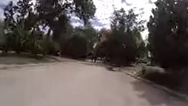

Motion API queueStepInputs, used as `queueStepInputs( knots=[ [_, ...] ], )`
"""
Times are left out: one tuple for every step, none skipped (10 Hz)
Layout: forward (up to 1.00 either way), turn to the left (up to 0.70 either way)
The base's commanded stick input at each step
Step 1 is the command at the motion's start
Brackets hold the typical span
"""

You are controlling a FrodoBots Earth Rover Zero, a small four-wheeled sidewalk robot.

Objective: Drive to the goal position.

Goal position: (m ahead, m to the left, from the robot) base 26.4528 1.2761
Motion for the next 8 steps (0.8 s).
queueStepInputs(
  knots=[
    [0.85,0.0],
    [0.85,0.0],
    [0.85,0.0],
    [0.85,0.0],
    [0.85,0.0],
    [0.85,0.0],
    [0.85,0.0],
    [0.85,0.0]
  ],
)
